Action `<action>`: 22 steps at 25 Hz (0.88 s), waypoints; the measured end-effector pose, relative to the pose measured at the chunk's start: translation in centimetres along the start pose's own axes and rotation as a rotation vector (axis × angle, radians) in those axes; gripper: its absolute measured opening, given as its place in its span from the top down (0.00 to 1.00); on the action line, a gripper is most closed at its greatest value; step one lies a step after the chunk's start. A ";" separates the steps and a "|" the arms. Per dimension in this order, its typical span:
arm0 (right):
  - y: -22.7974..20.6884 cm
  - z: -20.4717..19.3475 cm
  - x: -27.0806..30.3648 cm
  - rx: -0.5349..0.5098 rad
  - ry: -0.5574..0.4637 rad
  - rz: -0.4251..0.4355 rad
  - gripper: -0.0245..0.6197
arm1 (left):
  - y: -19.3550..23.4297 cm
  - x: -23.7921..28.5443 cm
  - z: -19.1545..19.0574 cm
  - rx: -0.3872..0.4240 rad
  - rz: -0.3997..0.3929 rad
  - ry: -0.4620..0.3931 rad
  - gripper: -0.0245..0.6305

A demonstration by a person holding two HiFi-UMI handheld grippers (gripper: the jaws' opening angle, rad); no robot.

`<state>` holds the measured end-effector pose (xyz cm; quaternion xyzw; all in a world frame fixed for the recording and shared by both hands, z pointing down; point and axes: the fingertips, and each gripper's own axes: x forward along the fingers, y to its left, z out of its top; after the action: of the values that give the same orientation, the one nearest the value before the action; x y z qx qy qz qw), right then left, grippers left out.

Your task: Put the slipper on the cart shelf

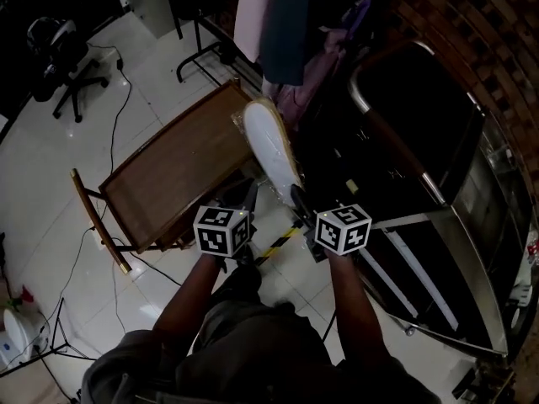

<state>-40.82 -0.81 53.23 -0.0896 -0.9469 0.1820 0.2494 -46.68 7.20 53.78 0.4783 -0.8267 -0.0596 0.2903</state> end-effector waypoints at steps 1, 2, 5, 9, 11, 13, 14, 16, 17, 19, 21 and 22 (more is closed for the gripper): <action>0.2 -0.2 -1.8 -0.002 -0.016 0.000 0.87 | -1.4 -0.6 -0.3 0.009 -0.003 -0.004 0.95; 0.3 -0.5 -3.6 -0.006 -0.031 0.002 0.87 | -2.9 -1.1 -0.5 0.017 -0.006 -0.011 0.95; 0.8 -1.8 -9.0 -0.013 -0.065 -0.003 0.87 | -7.7 -2.6 -1.5 0.036 -0.025 -0.027 0.95; 1.1 -4.6 -16.7 -0.004 -0.103 -0.028 0.87 | -14.4 -4.3 -3.3 0.077 -0.071 -0.032 0.95; 1.0 -6.1 -20.6 -0.011 -0.118 -0.040 0.87 | -17.6 -4.9 -4.7 0.108 -0.108 -0.028 0.95; 0.5 -7.9 -24.5 -0.009 -0.137 -0.066 0.87 | -20.5 -5.2 -6.5 0.142 -0.145 -0.010 0.95; 0.1 -8.9 -26.5 -0.002 -0.147 -0.087 0.87 | -21.8 -5.2 -7.4 0.155 -0.160 0.001 0.95; -0.7 -10.7 -30.2 0.016 -0.165 -0.139 0.87 | -24.6 -5.2 -9.1 0.177 -0.193 0.025 0.95; -1.1 -11.6 -31.9 0.022 -0.171 -0.169 0.87 | -26.1 -5.1 -10.0 0.190 -0.215 0.037 0.95; -1.6 -13.4 -35.2 0.025 -0.178 -0.227 0.87 | -29.3 -4.9 -11.6 0.223 -0.268 0.062 0.95; -1.9 -15.0 -38.1 0.030 -0.185 -0.273 0.87 | -32.3 -4.7 -13.2 0.253 -0.321 0.085 0.95; -2.0 -15.8 -39.4 0.036 -0.189 -0.293 0.87 | -33.7 -4.6 -13.9 0.264 -0.345 0.095 0.95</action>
<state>0.88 -8.20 49.49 0.0713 -0.9656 0.1684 0.1848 -12.03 -4.59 50.59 0.6488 -0.7185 0.0229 0.2495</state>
